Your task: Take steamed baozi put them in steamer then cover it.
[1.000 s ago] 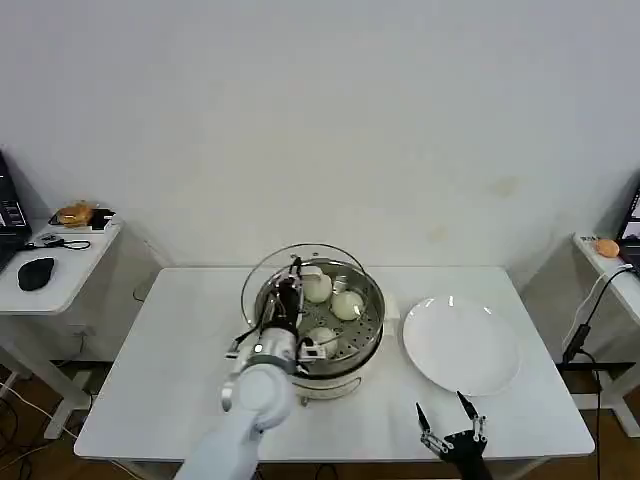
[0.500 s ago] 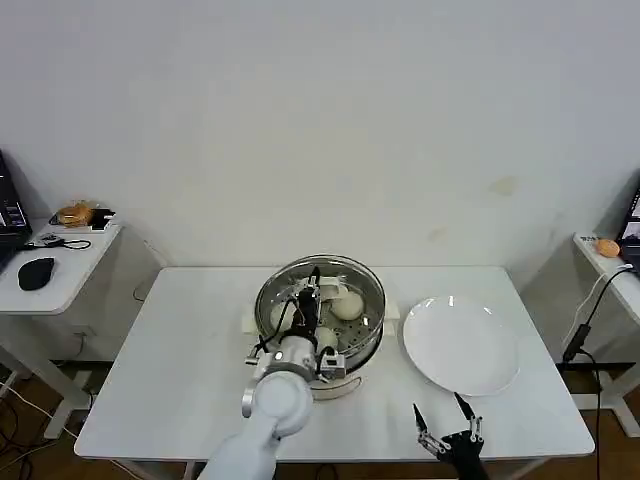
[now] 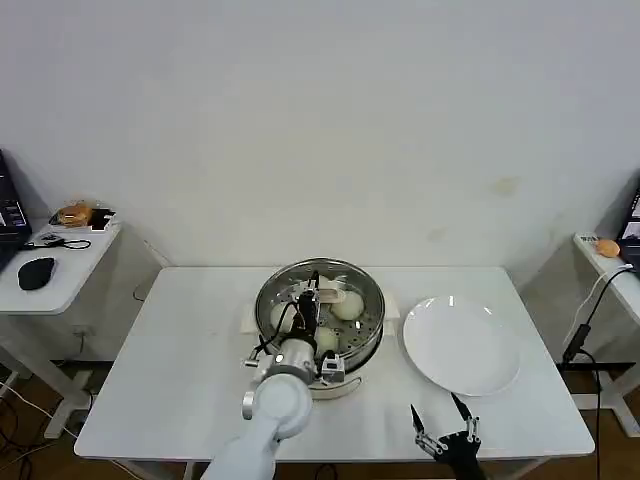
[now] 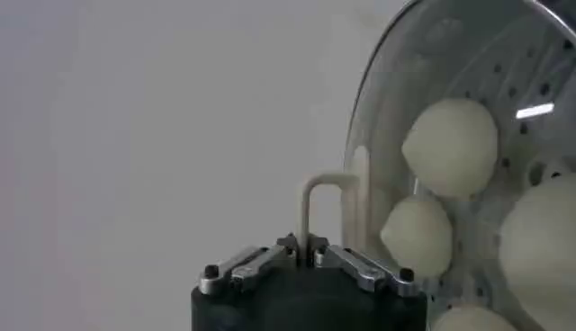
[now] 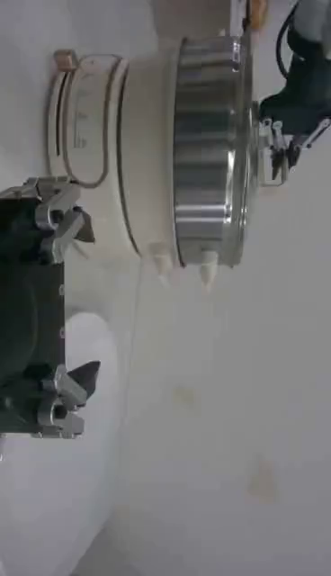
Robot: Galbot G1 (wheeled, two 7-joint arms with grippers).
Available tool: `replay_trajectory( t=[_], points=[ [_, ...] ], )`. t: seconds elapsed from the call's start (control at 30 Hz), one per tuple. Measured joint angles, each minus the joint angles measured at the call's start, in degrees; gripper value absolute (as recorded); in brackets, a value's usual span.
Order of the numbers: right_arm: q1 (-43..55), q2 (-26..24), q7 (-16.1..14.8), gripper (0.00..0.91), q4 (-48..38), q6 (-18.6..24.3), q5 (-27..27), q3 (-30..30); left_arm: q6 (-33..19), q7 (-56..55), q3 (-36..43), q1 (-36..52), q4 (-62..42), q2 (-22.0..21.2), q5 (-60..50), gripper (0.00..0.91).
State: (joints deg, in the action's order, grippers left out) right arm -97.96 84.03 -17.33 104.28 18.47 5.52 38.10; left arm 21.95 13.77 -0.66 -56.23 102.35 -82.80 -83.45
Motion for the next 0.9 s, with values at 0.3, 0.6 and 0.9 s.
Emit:
replay_trajectory(
  t=[0.3,0.6,0.9],
  points=[
    [-0.1,0.0,-0.1,0.907,0.0,0.0,0.0,-0.3,-0.2,0.4,-0.1,0.2,-0.4,-0.4,-0.6,0.907],
    [0.1,0.0,-0.1,0.907,-0.3,0.0,-0.1,-0.8,-0.5,0.8,0.1,-0.4,0.7,0.1,-0.7,0.907],
    [0.1,0.2,-0.1,0.907,-0.5,0.0,-0.3,-1.2,-0.5,0.8,-0.5,-1.6,3.1,1.2,-0.1,0.907]
  ],
)
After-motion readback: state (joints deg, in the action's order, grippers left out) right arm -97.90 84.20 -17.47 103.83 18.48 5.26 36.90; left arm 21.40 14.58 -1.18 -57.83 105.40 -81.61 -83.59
